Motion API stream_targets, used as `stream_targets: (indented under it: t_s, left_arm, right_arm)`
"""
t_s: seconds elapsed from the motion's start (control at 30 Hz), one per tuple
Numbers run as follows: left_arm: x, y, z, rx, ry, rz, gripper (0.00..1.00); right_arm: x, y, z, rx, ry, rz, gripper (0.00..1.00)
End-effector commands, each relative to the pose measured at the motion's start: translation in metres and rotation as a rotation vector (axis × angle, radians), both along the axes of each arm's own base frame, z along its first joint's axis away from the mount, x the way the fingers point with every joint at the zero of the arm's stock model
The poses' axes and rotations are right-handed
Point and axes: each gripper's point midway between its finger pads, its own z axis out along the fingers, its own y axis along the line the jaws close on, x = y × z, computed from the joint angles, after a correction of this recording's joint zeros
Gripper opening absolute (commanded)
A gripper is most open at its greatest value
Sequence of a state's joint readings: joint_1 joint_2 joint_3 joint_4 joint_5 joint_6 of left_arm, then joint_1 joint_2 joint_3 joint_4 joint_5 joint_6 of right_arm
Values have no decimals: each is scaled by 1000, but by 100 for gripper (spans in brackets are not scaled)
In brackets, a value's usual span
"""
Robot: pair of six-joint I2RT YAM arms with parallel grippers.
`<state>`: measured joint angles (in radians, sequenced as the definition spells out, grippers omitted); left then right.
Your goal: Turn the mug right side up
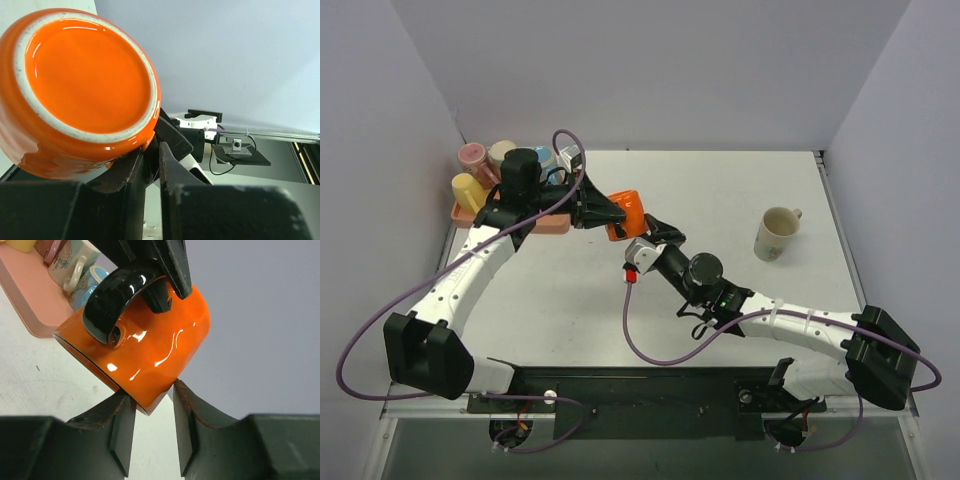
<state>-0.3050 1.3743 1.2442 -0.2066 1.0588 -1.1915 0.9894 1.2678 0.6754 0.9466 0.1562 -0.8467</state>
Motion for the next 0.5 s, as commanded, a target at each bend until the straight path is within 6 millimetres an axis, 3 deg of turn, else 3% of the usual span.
stream_targets:
  t_s: [0.0, 0.03, 0.1, 0.23, 0.47]
  left_arm:
    - [-5, -2, 6, -31, -28, -43, 0]
    - [-1, -1, 4, -29, -16, -28, 0]
    - [5, 1, -1, -23, 13, -5, 0]
    - [17, 2, -13, -10, 57, 39, 0]
    - [31, -2, -27, -19, 129, 75, 0]
  right_arm:
    - [-3, -19, 57, 262, -112, -69, 22]
    - [-4, -21, 58, 278, -113, -75, 11]
    - [-5, -25, 58, 317, -104, -82, 0]
    - [-2, -27, 47, 321, -52, -104, 0]
    - [-2, -21, 7, 283, 77, -87, 0]
